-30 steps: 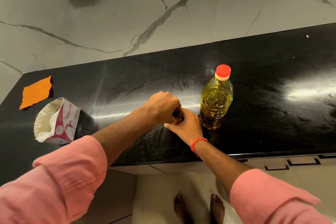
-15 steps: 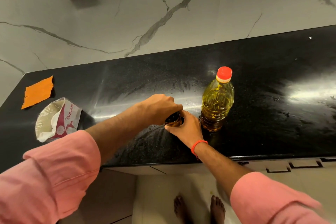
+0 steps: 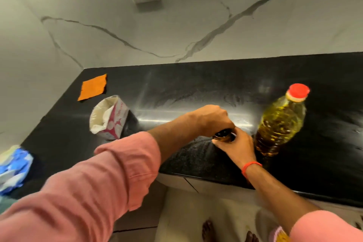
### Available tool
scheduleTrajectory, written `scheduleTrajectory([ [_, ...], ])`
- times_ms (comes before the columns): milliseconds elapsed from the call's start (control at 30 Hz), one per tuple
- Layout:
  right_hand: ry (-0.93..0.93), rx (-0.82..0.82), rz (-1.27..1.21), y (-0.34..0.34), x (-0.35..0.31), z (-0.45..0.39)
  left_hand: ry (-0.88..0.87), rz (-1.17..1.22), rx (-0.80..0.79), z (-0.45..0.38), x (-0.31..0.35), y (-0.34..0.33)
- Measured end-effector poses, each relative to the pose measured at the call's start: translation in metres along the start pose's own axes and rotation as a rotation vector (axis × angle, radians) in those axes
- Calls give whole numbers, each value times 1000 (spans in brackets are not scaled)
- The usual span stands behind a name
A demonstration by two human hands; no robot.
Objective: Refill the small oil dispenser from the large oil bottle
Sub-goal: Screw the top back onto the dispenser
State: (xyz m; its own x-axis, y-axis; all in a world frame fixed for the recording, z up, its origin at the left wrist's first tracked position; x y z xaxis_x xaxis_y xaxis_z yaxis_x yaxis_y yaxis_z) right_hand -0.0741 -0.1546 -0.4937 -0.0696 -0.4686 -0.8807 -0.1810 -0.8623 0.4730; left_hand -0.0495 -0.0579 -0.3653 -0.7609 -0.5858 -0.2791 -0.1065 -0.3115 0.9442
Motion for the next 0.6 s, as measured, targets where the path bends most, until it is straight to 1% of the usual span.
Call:
scheduleTrajectory([
  [133,35,-20,13,3,-9,-2,-118,-87,-29,3,2,10],
  [200,33,-27,8,4,-13,-1,-148,-94,-27,2,1,11],
  [267,26,-30,0,4,-14,1,-140,-101,-14,1,-1,9],
  [333,7,-32,-17,4,-15,3,-82,-79,-17,0,-4,4],
  [367,9,-33,-25,4,-15,3,-16,-33,-15,-1,-5,1],
  [400,18,-38,-30,4,-16,4,87,51,-13,-1,-7,-2],
  [467,37,-53,-31,3,-20,5,370,243,-57,4,-11,-7],
  [533,31,-55,-29,4,-21,5,589,336,-69,4,-15,-10],
  [567,28,-52,-29,3,-20,5,655,351,-71,3,-17,-10],
  [600,28,-49,-27,4,-19,4,686,350,-64,1,-17,-10],
])
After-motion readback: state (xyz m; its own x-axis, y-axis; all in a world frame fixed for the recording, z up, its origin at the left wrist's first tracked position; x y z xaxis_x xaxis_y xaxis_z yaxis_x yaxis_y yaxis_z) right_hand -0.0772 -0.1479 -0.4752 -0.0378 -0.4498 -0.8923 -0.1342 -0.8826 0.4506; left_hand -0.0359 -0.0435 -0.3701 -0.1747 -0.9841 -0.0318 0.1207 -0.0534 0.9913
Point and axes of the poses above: each hand's wrist, its own z-axis away from the middle knuckle, its own y-axis out of the back of the hand, x = y × z, the point moved 4 cm from there along -z, towards the middle knuckle, and after that the axes turned 12 degrees about x, right-handed, at the moved point
